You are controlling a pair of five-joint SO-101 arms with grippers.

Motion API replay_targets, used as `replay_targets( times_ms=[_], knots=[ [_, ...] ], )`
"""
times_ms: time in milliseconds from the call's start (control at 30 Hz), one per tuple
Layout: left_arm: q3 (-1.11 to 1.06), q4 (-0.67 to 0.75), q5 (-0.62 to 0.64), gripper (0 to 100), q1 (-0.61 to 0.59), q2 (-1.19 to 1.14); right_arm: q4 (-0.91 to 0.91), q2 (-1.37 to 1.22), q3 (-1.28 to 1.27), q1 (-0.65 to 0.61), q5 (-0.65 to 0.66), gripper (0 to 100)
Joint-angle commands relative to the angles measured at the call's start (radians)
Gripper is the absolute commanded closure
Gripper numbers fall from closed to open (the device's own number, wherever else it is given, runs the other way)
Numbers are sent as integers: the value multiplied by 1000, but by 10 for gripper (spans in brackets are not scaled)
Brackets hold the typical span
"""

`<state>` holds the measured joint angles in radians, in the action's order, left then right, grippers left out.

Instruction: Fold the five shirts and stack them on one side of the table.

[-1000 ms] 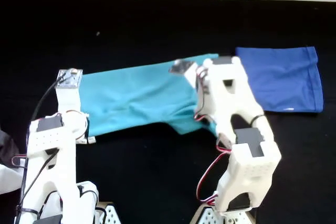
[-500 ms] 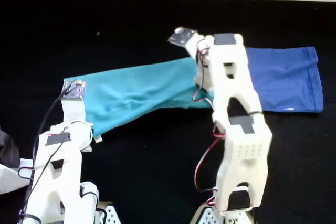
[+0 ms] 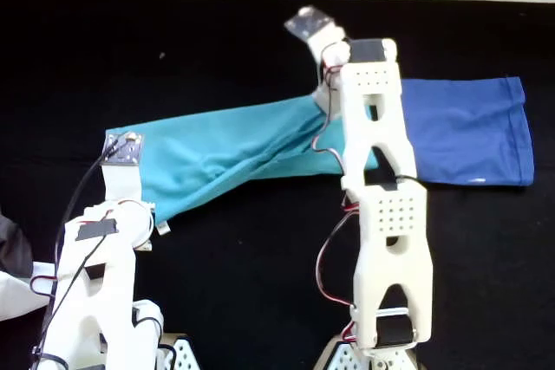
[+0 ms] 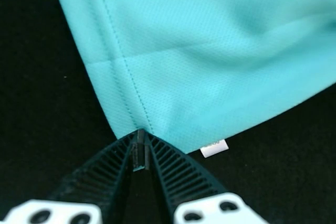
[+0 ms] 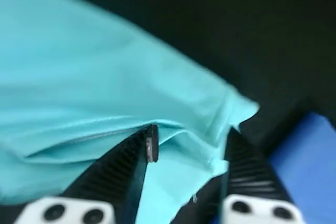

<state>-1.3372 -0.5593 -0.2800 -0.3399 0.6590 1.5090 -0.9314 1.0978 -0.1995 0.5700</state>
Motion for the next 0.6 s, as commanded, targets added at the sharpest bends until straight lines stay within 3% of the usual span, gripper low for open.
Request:
replay_targets(
  times_ms=[0,333,467,567],
  knots=[
    [-1,17,5,990,12,-4,-35,-28,122,-1,-78,763],
    [-1,18,5,990,12,-4,259,-42,412,10,-121,776],
    [-1,18,5,990,12,-4,259,-41,407,44,-121,979],
    [-1,18,5,990,12,-4,260,-12,321,79,-124,984]
  ],
)
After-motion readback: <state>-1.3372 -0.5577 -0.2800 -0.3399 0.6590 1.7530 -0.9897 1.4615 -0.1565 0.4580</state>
